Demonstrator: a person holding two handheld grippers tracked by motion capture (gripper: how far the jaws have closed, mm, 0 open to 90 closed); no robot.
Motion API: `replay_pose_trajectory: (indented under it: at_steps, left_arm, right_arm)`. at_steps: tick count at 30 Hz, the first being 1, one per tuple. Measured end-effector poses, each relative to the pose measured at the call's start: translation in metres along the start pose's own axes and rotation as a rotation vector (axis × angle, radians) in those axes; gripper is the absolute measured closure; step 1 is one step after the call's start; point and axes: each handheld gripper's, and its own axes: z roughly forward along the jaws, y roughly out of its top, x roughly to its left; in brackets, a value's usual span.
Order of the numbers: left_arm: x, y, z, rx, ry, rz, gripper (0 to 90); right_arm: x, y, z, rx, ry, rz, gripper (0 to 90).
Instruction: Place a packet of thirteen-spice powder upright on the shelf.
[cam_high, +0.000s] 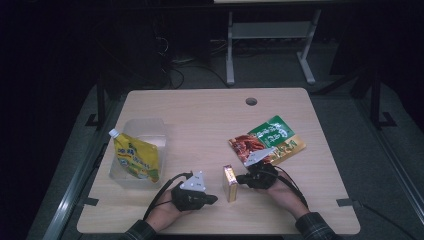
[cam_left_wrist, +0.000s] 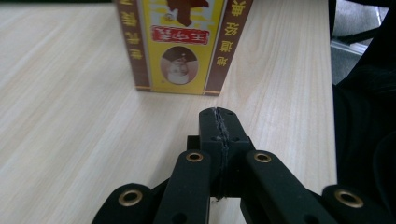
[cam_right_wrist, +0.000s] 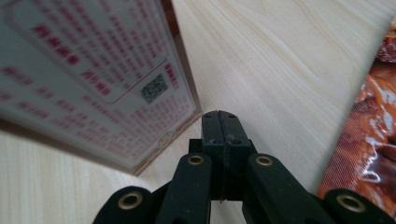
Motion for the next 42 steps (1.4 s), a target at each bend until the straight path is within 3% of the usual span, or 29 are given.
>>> replay_pose_trajectory:
  at_steps: [6,13,22,26,32,42]
  left_arm:
    - [0.001,0.004,0.012,-0.009,-0.001,-0.004,89.6]
    - [-0.002,0.007,0.024,-0.002,-0.005,0.019,89.6]
    - [-0.004,0.01,0.028,-0.022,0.0,0.027,89.7]
    - [-0.005,0.01,0.031,-0.015,-0.001,0.017,89.7]
    - [-0.007,0.012,0.035,-0.027,0.002,0.021,89.7]
    - [-0.008,0.01,0.023,-0.043,0.0,0.022,89.5]
  right_arm:
    - [-0.001,0.004,0.009,-0.002,0.032,0.005,90.0]
    - [-0.001,0.007,0.018,0.006,0.073,-0.002,90.0]
    - [-0.002,0.014,0.026,0.005,0.12,-0.009,90.0]
    - [-0.004,0.02,0.03,0.006,0.13,-0.053,90.0]
    - [-0.001,0.022,0.032,-0.001,0.167,-0.037,90.0]
    - [-0.007,0.017,0.011,-0.048,0.082,-0.012,90.0]
